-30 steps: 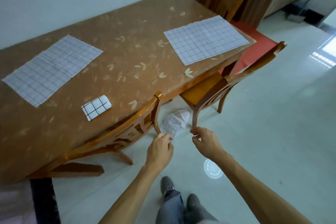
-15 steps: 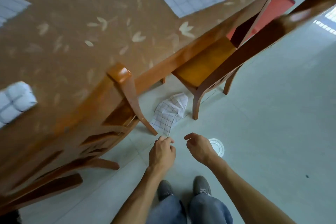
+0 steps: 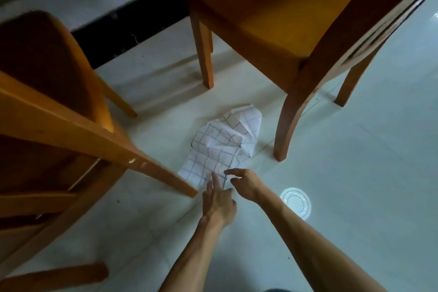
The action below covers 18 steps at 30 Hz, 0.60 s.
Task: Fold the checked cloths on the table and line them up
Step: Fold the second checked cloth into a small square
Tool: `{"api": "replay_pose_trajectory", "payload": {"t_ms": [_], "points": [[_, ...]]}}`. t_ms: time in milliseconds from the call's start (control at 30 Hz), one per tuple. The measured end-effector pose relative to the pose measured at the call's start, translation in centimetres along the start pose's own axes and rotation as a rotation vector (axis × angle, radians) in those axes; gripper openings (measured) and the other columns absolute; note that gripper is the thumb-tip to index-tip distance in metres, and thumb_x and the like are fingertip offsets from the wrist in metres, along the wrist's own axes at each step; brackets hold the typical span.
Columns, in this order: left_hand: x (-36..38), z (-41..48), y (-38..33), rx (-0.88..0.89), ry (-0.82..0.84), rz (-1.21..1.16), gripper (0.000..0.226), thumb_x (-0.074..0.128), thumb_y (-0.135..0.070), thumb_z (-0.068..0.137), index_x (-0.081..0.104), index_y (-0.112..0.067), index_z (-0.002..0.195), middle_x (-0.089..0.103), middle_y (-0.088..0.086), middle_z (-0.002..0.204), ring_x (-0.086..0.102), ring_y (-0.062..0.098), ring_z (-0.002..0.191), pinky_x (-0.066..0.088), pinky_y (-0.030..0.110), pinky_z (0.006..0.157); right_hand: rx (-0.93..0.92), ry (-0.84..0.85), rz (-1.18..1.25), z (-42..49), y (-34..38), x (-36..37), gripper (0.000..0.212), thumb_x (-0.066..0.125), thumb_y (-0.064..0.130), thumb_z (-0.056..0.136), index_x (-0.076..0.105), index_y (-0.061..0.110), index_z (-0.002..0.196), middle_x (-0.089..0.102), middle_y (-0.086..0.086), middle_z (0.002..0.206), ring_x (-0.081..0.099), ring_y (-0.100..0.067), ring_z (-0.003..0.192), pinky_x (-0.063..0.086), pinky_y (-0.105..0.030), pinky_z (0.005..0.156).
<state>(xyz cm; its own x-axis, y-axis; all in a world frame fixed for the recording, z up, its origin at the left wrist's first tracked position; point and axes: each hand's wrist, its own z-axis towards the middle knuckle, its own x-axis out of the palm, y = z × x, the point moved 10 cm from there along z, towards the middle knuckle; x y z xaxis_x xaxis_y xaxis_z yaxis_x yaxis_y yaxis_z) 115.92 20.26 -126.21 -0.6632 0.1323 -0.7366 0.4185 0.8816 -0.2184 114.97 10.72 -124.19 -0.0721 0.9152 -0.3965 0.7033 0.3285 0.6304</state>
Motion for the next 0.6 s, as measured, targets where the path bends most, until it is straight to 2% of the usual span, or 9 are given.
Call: {"api": "replay_pose_trajectory", "payload": {"t_ms": [67,133,200,267,333,367,467,533,600], "points": [[2.2,2.2,0.6,0.008,-0.012,0.015,0.063,0.04,-0.025,0.103,0.011,-0.016,0.159,-0.02,0.014,0.164,-0.01,0.031,0.153,0.007,0.046,0.124,0.004,-0.018,0.038,2.3,-1.2,1.0,0.041,0.047,0.007,0.094,0.064,0.018,0.129,0.065,-0.009,0.127,0.064,-0.018,0.101,0.047,-0.012,0.077],[2.8,3.2,1.4,0.004,-0.075,0.004,0.067,0.038,-0.022,0.103,0.003,-0.009,0.159,-0.008,0.011,0.167,-0.004,0.025,0.154,0.004,0.041,0.126,-0.01,-0.089,0.091,3.3,-1.6,1.1,0.036,0.05,0.006,0.092,0.067,0.01,0.124,0.066,-0.01,0.127,0.062,-0.023,0.114,0.046,-0.019,0.092],[1.4,3.0,1.9,0.031,-0.164,-0.046,0.063,0.043,-0.02,0.101,0.017,-0.006,0.157,0.015,0.011,0.166,0.013,0.023,0.153,0.012,0.037,0.125,-0.003,-0.126,0.115,3.1,-1.7,1.0,0.038,0.053,0.004,0.088,0.069,0.012,0.122,0.067,-0.006,0.126,0.062,-0.02,0.116,0.045,-0.024,0.1],[-1.2,1.2,1.3,0.125,-0.259,-0.093,0.054,0.056,-0.012,0.095,0.043,-0.003,0.146,0.045,0.014,0.151,0.042,0.024,0.141,0.031,0.033,0.118,-0.006,-0.147,0.124,1.6,-0.9,0.3,0.047,0.049,-0.004,0.082,0.07,0.014,0.121,0.069,-0.003,0.122,0.062,-0.016,0.113,0.046,-0.018,0.095],[-4.8,-1.5,0.8,0.166,-0.406,-0.15,0.04,0.068,0.001,0.083,0.065,-0.003,0.122,0.068,0.015,0.121,0.067,0.029,0.112,0.054,0.035,0.095,-0.015,-0.169,0.124,-0.9,0.5,-0.9,0.055,0.044,-0.011,0.077,0.07,0.012,0.119,0.072,-0.002,0.114,0.064,-0.013,0.106,0.045,-0.005,0.079],[-6.7,-3.0,0.6,0.156,-0.441,-0.188,0.035,0.068,0.003,0.081,0.069,-0.005,0.115,0.072,0.012,0.112,0.07,0.029,0.103,0.056,0.035,0.086,-0.02,-0.184,0.112,-2.5,1.6,-1.8,0.057,0.043,-0.012,0.076,0.07,0.013,0.119,0.073,-0.001,0.109,0.065,-0.014,0.103,0.045,-0.003,0.075],[-12.7,-8.4,-1.5,0.128,-0.469,-0.182,0.029,0.063,0.002,0.086,0.073,-0.013,0.108,0.074,0.001,0.108,0.07,0.023,0.095,0.055,0.032,0.075,-0.068,-0.208,-0.018,-7.7,5.5,-4.8,0.051,0.058,-0.007,0.079,0.069,0.021,0.121,0.072,0.0,0.102,0.064,-0.017,0.093,0.05,-0.018,0.079],[-17.4,-13.0,-3.8,0.18,-0.491,-0.226,0.03,0.07,0.009,0.078,0.077,-0.014,0.096,0.076,0.001,0.095,0.072,0.023,0.081,0.053,0.028,0.061,-0.111,-0.237,-0.153,-11.9,8.6,-7.4,0.046,0.068,0.004,0.08,0.067,0.024,0.122,0.068,-0.004,0.105,0.057,-0.022,0.098,0.042,-0.023,0.08],[-22.6,-18.5,-6.2,0.246,-0.523,-0.261,0.033,0.073,0.011,0.072,0.077,-0.015,0.091,0.075,0.0,0.09,0.071,0.022,0.073,0.052,0.025,0.056,-0.137,-0.274,-0.265,-16.3,11.6,-10.0,0.044,0.073,0.009,0.077,0.068,0.022,0.119,0.064,-0.01,0.107,0.052,-0.028,0.104,0.038,-0.028,0.086]]}}
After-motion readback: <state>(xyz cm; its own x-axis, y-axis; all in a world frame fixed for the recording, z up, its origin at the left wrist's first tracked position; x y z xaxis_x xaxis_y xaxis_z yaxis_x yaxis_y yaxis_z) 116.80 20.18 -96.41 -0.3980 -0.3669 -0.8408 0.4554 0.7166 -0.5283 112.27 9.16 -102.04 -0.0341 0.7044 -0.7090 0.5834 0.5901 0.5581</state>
